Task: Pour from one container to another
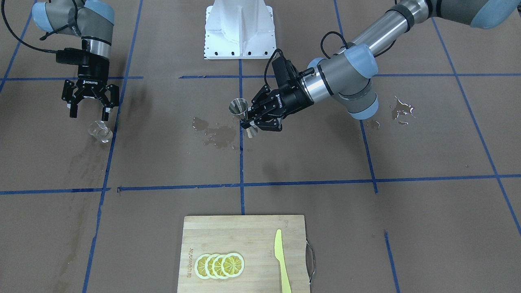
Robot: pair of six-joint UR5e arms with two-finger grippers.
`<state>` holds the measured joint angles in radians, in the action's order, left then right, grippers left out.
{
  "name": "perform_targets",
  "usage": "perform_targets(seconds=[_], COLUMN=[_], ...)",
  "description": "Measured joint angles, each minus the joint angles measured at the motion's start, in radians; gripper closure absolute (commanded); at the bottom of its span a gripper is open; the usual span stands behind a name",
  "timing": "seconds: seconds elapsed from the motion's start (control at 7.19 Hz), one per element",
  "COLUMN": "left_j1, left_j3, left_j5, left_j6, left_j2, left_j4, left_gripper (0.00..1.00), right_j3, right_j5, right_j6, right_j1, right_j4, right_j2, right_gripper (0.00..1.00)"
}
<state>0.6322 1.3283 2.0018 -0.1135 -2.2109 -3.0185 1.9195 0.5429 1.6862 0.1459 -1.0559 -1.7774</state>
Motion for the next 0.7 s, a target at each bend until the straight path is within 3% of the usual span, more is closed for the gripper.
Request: perform_targets(seconds=[0.7], left_j1=[0.0], left_j3=[0.0], left_j5=[0.0], left_j6=[-0.001], left_j2=[0.004], left_j4=[-0.022], left_gripper=[1.0], right_j3=[-0.033], right_j5=[-0.02], right_j6=[-0.011], right_j1=[-0.016], right_j4=[-0.012], right_j2=[0.023], right_gripper=[0.0])
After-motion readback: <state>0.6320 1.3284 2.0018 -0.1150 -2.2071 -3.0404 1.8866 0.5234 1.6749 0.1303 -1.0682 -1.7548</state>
